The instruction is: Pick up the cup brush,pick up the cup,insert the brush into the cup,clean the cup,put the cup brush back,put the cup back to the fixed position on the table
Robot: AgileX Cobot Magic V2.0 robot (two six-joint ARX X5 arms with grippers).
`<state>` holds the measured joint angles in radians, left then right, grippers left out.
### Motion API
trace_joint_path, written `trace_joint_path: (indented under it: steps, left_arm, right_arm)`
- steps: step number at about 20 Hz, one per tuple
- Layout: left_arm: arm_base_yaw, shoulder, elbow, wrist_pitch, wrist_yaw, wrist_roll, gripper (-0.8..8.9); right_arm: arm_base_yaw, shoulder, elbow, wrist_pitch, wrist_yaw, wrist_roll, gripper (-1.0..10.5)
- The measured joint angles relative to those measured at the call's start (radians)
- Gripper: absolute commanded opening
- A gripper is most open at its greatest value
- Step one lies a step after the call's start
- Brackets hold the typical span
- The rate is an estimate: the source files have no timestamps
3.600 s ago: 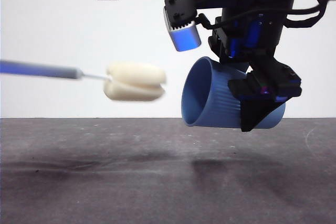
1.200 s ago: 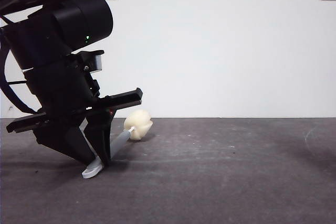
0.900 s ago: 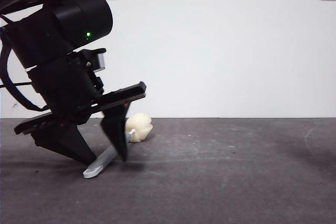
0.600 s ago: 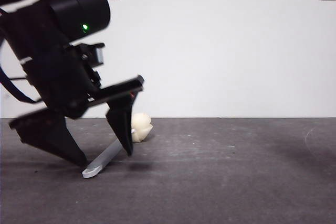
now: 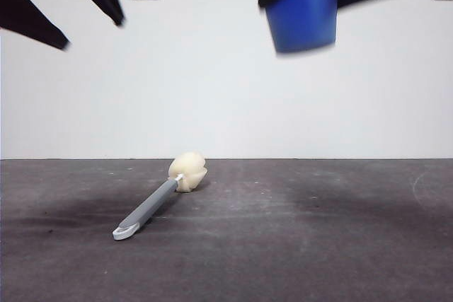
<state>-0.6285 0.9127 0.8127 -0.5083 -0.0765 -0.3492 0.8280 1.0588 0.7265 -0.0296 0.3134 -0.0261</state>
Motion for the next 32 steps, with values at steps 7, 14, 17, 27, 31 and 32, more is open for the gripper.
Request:
trace_joint_path:
  steps: [7,14,17,27,31,32]
  left_arm:
    - [0.000,-0.159,0.000,-0.152,0.000,0.017,3.81]
    - [0.000,-0.167,0.000,-0.206,0.000,0.020,3.81]
    - [0.000,-0.167,0.000,-0.206,0.000,0.024,3.81]
    - [0.000,-0.167,0.000,-0.206,-0.009,0.025,3.81]
    - [0.000,-0.167,0.000,-0.206,-0.024,0.025,3.81]
    - [0.000,-0.167,0.000,-0.206,-0.024,0.025,3.81]
  right_arm:
    - [-0.110,0.244,-0.228,0.451,-0.042,0.034,-0.1]
    - [-0.194,0.579,-0.228,0.790,-0.136,0.061,-0.1]
    - [-0.228,0.629,-0.230,0.875,-0.188,0.060,-0.1]
    - [-0.291,0.743,-0.230,0.996,-0.285,0.059,-0.1]
    - [-0.291,0.743,-0.228,0.980,-0.285,0.059,2.2]
    - [-0.291,0.741,-0.226,0.973,-0.285,0.059,3.2]
